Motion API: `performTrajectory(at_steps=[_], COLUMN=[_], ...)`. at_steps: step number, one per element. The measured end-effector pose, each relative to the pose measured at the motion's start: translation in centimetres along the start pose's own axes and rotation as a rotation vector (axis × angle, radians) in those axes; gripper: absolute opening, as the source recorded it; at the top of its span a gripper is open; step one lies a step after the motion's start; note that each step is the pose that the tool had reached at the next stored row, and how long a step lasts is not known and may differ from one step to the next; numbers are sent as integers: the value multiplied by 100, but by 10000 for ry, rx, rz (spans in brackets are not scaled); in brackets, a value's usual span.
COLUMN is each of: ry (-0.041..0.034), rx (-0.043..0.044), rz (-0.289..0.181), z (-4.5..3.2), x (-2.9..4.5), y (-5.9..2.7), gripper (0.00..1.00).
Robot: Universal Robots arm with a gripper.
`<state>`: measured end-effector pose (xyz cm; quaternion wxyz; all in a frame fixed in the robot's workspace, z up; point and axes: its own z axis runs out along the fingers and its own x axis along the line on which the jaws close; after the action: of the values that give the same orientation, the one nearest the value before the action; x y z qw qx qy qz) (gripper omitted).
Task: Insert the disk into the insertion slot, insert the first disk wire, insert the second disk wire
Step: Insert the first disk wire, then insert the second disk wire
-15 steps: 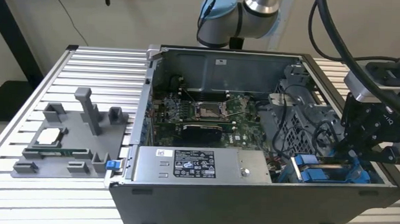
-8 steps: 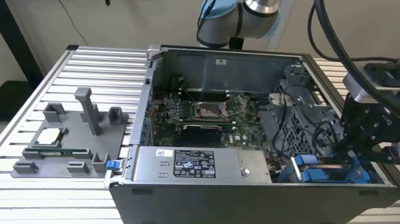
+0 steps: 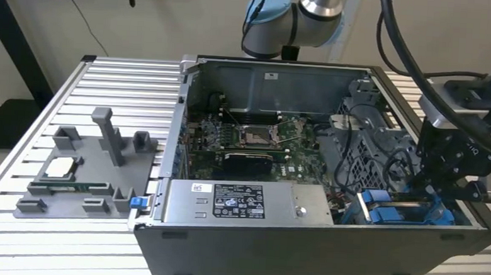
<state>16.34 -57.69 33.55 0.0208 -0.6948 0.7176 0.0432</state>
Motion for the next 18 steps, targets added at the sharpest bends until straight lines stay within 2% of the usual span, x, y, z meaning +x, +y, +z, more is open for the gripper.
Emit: performTrajectory(at_steps=[4, 8, 9, 11, 18], ry=[10, -30, -58, -61, -58], rx=[8, 7, 5, 5, 5], rz=[0, 0, -2, -2, -2], z=[54, 50, 41, -15, -294], x=[5, 4, 3, -2, -28], y=[-1, -1, 0, 2, 13], gripper=[0, 0, 100, 100, 100])
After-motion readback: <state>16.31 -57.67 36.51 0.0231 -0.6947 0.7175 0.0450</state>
